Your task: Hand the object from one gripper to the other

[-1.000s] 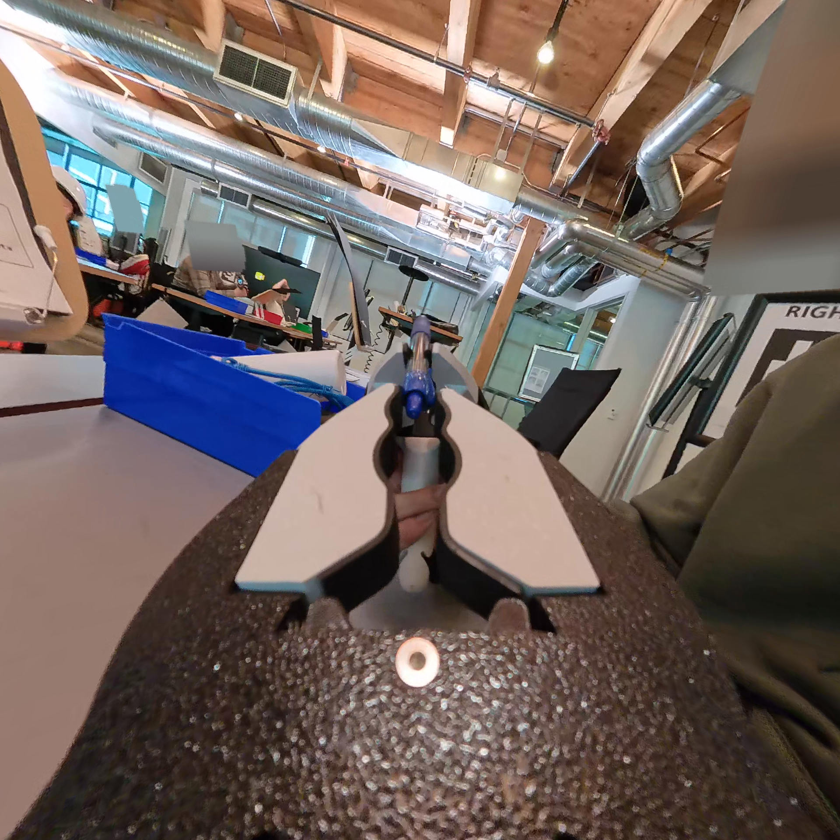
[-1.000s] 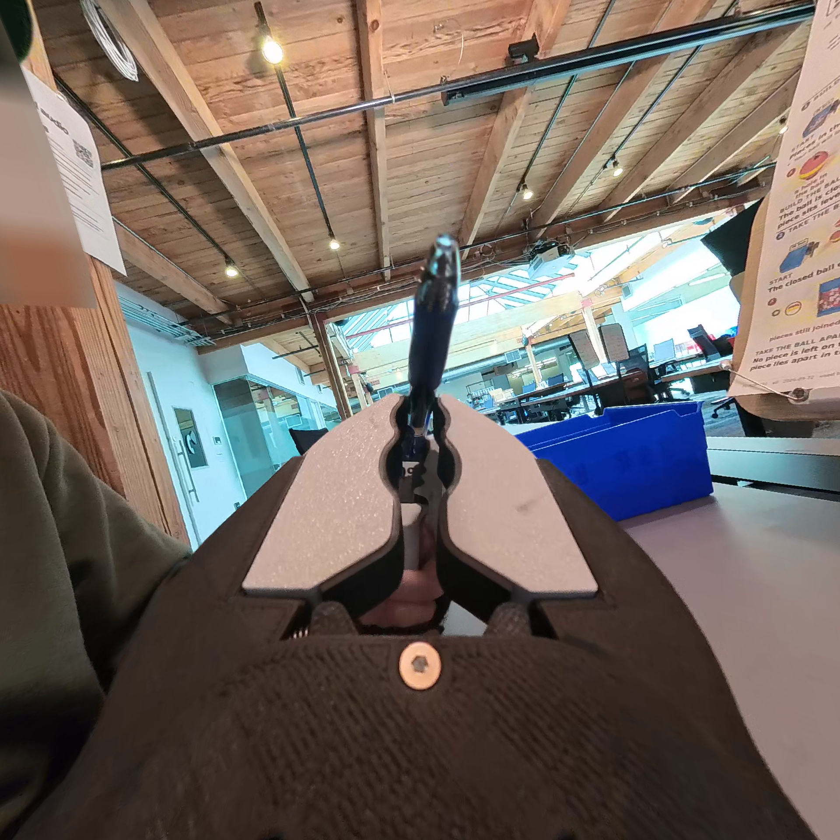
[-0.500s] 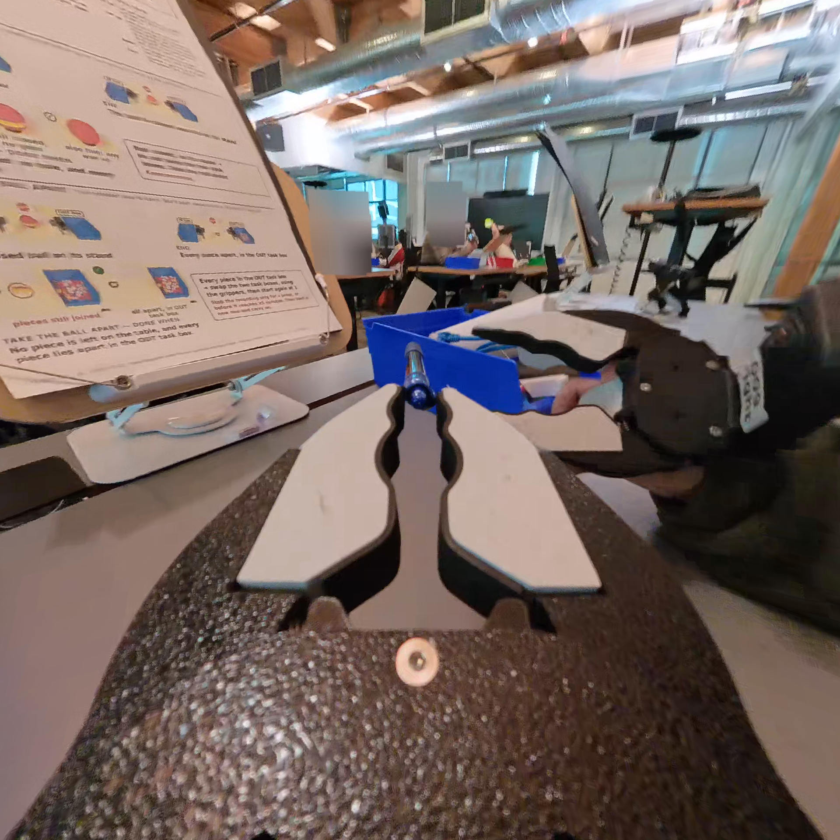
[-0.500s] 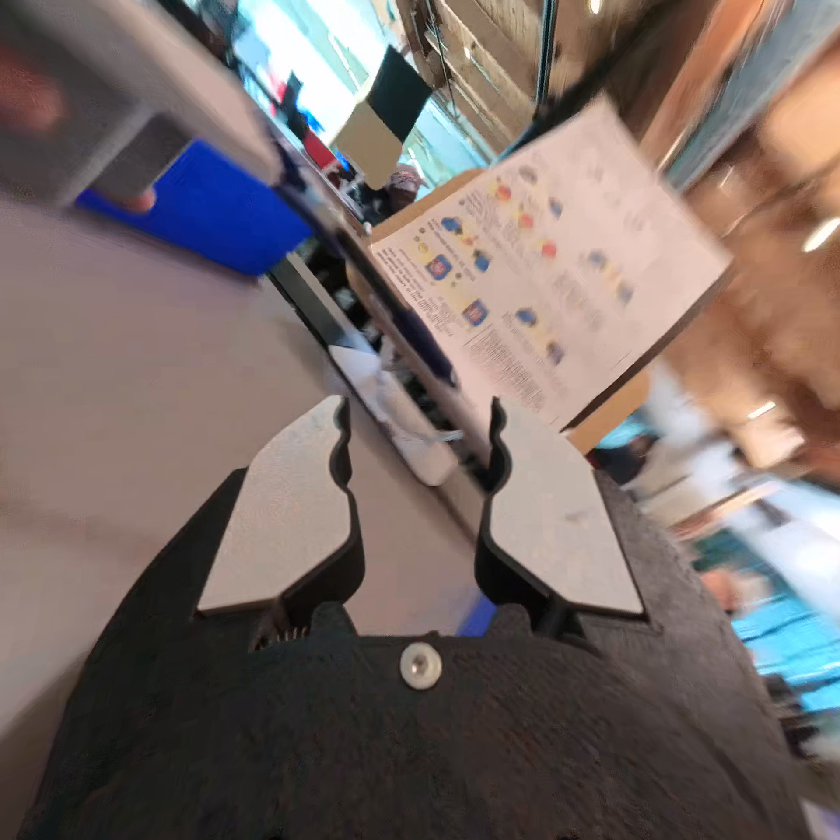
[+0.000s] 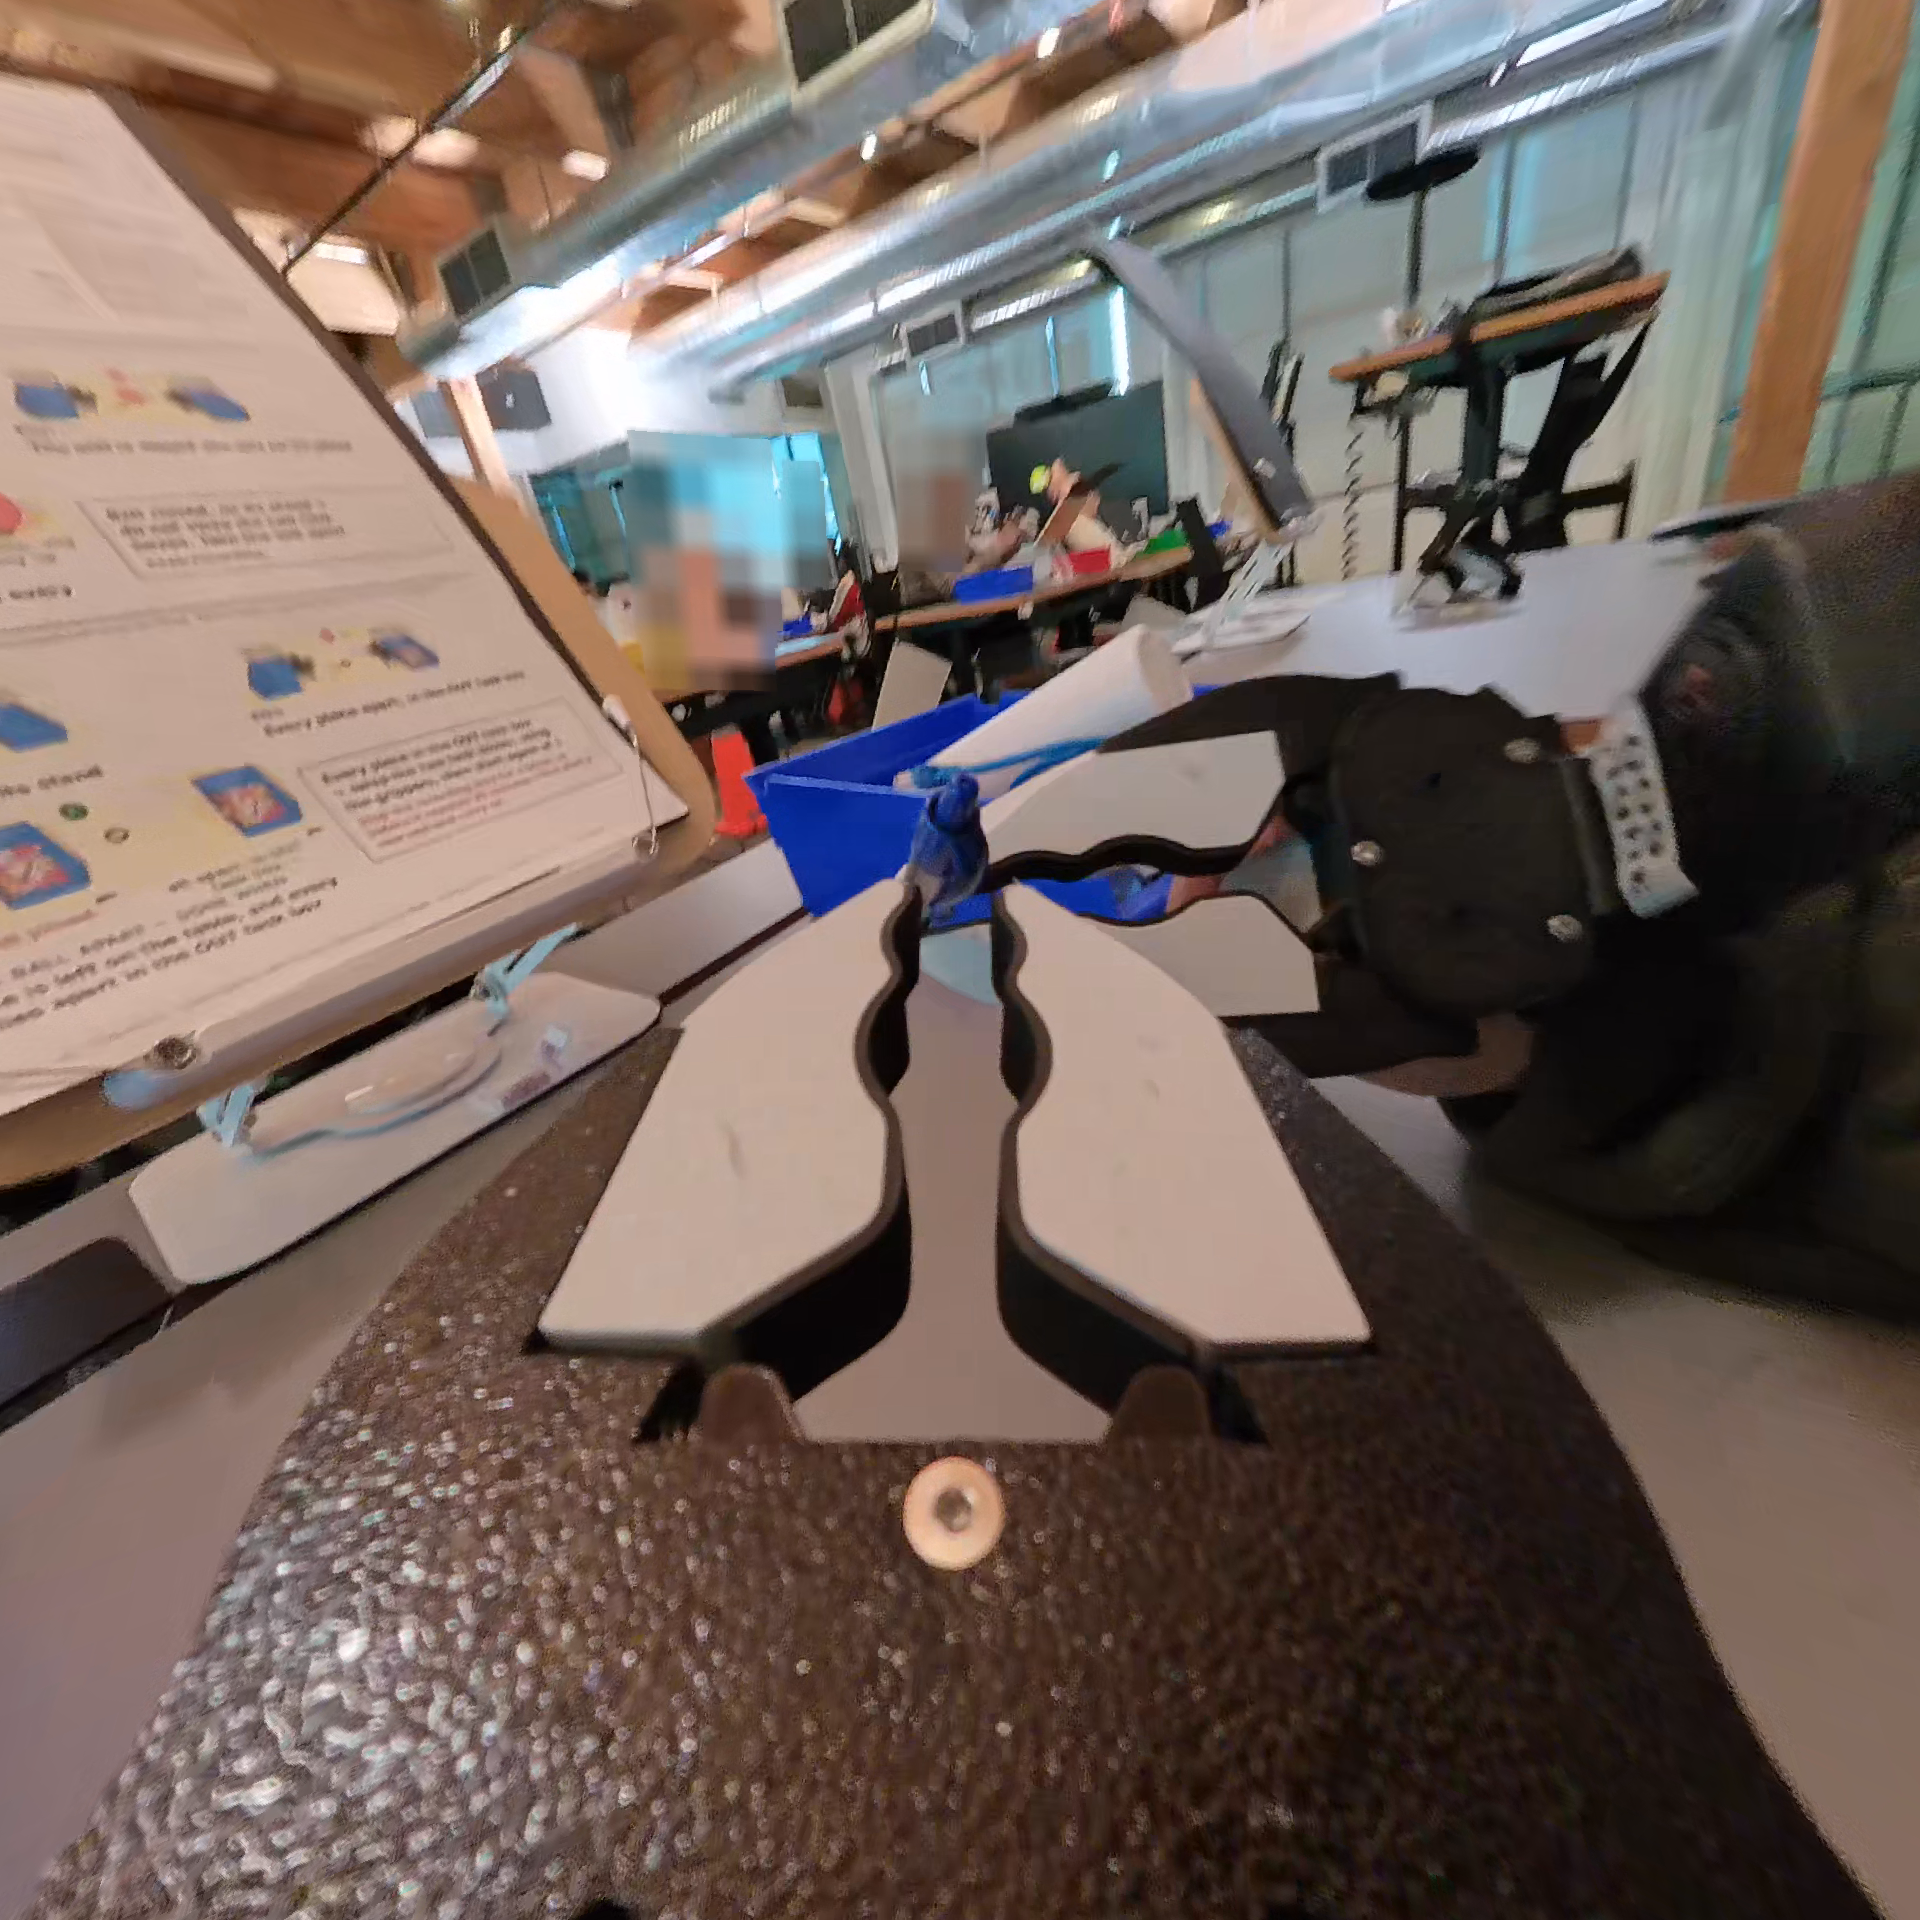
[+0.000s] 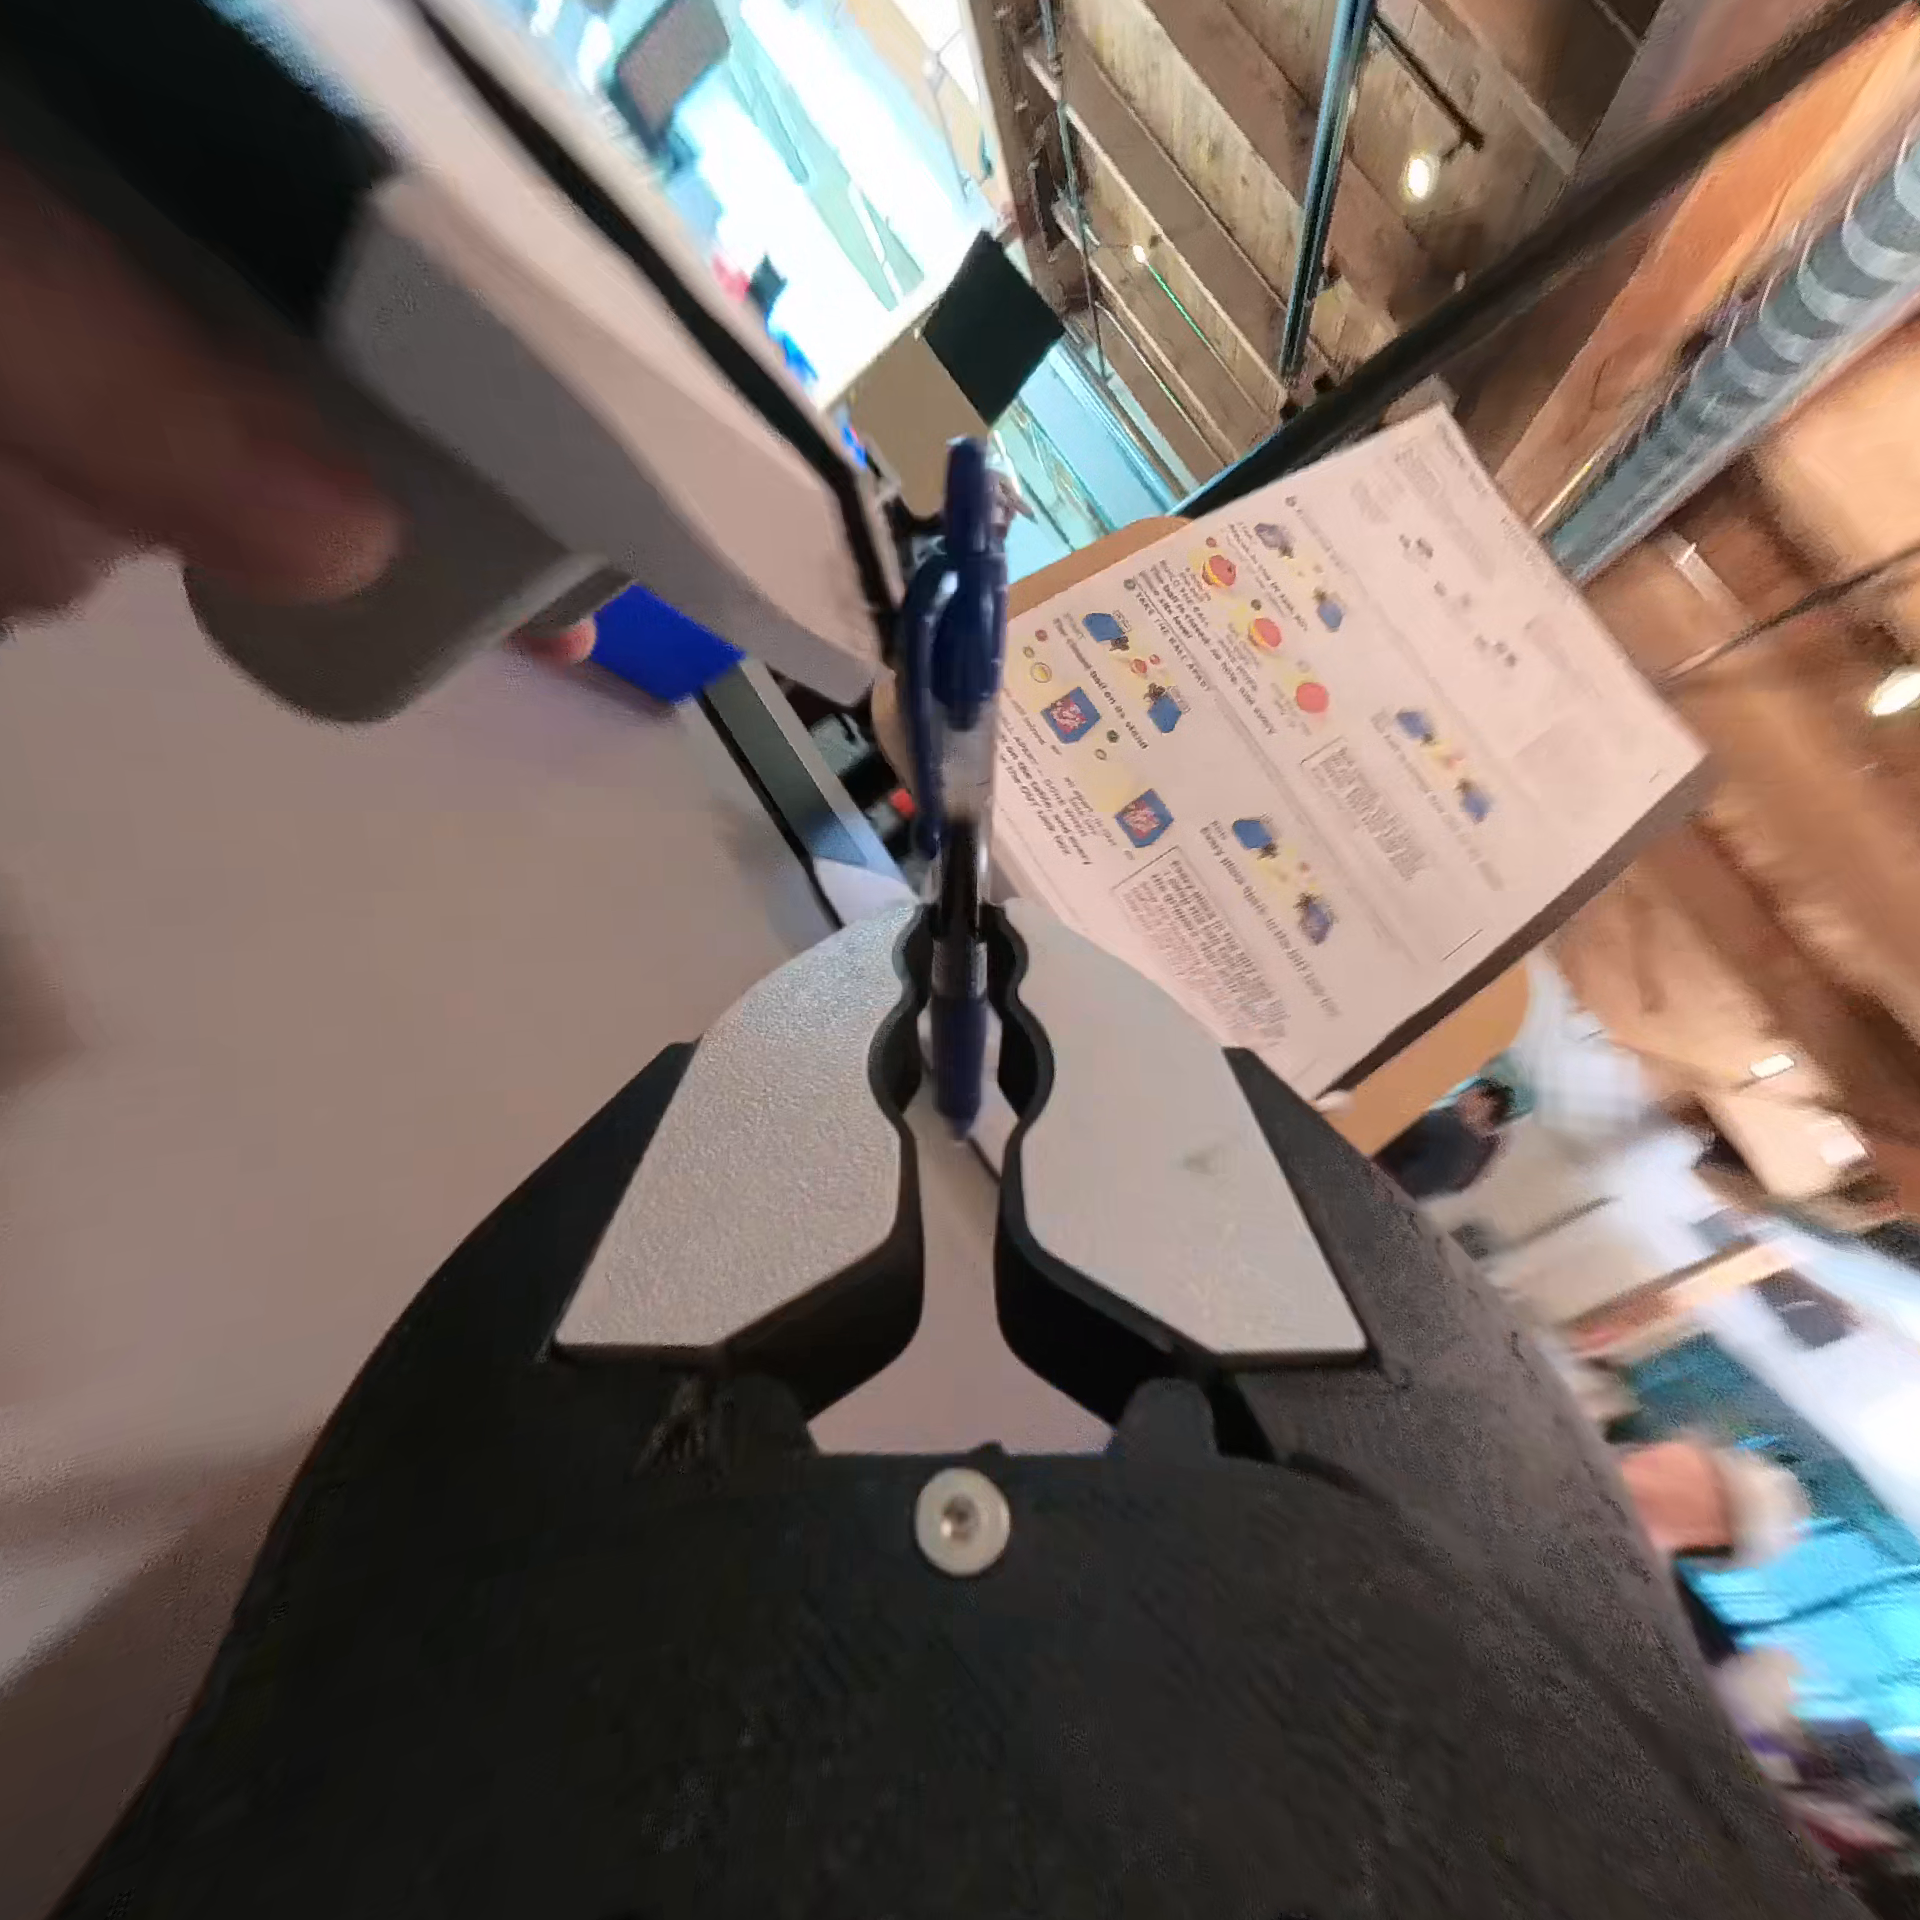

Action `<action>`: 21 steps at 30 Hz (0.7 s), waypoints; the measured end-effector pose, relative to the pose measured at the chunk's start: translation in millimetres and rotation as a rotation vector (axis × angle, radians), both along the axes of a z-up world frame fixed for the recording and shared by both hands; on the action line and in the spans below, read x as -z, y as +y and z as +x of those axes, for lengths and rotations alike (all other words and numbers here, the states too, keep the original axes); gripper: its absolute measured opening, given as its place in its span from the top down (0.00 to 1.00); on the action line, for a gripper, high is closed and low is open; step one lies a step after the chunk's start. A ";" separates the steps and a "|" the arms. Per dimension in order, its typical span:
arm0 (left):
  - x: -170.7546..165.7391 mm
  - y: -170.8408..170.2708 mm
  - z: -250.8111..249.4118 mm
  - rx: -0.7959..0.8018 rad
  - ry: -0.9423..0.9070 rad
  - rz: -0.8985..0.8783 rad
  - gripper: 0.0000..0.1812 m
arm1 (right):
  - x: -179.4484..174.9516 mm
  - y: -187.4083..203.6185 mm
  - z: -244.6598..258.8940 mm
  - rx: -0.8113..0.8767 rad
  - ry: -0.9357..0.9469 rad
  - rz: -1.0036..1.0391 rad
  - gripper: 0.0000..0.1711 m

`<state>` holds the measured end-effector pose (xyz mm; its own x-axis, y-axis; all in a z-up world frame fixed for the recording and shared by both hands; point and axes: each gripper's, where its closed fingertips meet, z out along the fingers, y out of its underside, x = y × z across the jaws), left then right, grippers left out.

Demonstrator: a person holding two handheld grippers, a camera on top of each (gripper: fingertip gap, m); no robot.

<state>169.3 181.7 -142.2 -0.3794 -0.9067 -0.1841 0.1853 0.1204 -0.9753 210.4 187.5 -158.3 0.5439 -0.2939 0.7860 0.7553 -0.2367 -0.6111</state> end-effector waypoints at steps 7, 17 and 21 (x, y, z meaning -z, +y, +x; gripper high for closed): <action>16.6 8.3 7.1 0.002 0.063 0.007 0.81 | -30.3 -14.5 -18.3 -0.530 0.741 0.304 0.94; 23.6 -1.1 7.5 0.064 0.061 -0.001 0.92 | -47.7 -24.2 -38.5 -0.883 1.053 0.376 0.94; 22.9 -3.2 6.4 0.046 0.018 0.074 0.95 | -47.5 -24.1 -35.2 -0.893 1.105 0.389 0.94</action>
<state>175.7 178.5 -165.0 -0.4239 -0.8727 -0.2422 0.1746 0.1837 -0.9674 175.2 163.5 -110.7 0.9125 0.3634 -0.1877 -0.3225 0.3572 -0.8766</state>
